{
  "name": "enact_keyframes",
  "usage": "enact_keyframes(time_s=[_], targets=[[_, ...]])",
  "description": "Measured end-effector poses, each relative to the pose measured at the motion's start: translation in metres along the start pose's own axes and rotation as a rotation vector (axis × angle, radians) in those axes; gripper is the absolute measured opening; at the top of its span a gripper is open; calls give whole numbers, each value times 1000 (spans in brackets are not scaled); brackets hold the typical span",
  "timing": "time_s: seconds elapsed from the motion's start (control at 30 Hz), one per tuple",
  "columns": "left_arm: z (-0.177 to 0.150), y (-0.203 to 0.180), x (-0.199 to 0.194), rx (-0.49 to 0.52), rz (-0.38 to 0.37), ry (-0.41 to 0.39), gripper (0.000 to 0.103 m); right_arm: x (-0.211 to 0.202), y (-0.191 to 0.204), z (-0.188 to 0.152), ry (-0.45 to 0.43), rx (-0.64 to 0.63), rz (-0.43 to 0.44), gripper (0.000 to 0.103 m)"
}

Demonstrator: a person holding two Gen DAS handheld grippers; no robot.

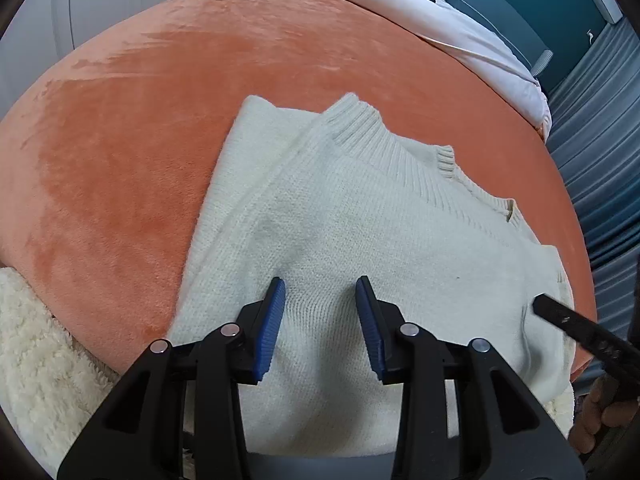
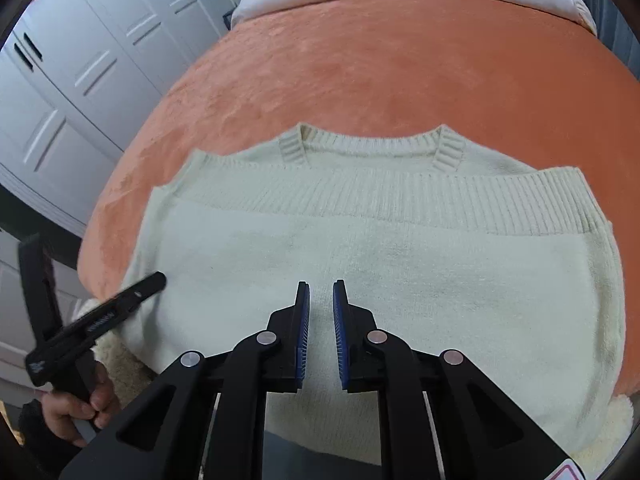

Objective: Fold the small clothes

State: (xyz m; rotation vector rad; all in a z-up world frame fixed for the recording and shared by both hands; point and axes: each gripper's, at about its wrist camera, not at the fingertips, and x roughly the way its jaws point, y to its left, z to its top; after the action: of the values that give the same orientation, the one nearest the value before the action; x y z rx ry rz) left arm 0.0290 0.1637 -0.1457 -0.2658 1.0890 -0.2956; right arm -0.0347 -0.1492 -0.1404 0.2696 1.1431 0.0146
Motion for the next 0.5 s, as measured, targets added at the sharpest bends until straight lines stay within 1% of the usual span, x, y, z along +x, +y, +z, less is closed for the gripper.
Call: enact_keyframes(time_s=[0.03,0.07,0.1,0.13,0.17,0.23,0.3,0.33,0.37,0.4,0.43,0.47,0.5], targets=[[0,0,0,1,-3,1,35,19,0,-2,55,-9,-30,11],[0,1,0,1,-7,2,35,32,1,-3,58,-7,-29,11],[1,2,0,-1,-12,4,35,32,1,-1,47,-1,-29,11],[2,3,0,-7,-18,4,35,26,3,3,61,5,-35,12],[2,4,0,-7,-22,4,35,16,4,8,54,21,-29,12],[1,4,1,-4,-21,-1,35,-1,8,17,10,33,26,11],[0,3,0,1,-17,-8,36,-5,15,23,-5,-2,2,12],[0,3,-2,-3,-23,-14,37,2,18,25,0,-21,-21,12],[0,4,-5,-17,-38,-20,37,13,18,26,28,-33,-44,12],[0,8,-12,-46,-69,-26,39,29,16,25,73,-33,-60,7],[0,13,-19,-79,-95,-36,44,37,13,23,78,-31,-57,6],[-1,20,-29,-119,-116,-57,49,38,13,24,65,-32,-56,6],[-3,30,-40,-157,-118,-82,61,36,14,26,67,-34,-63,6]])
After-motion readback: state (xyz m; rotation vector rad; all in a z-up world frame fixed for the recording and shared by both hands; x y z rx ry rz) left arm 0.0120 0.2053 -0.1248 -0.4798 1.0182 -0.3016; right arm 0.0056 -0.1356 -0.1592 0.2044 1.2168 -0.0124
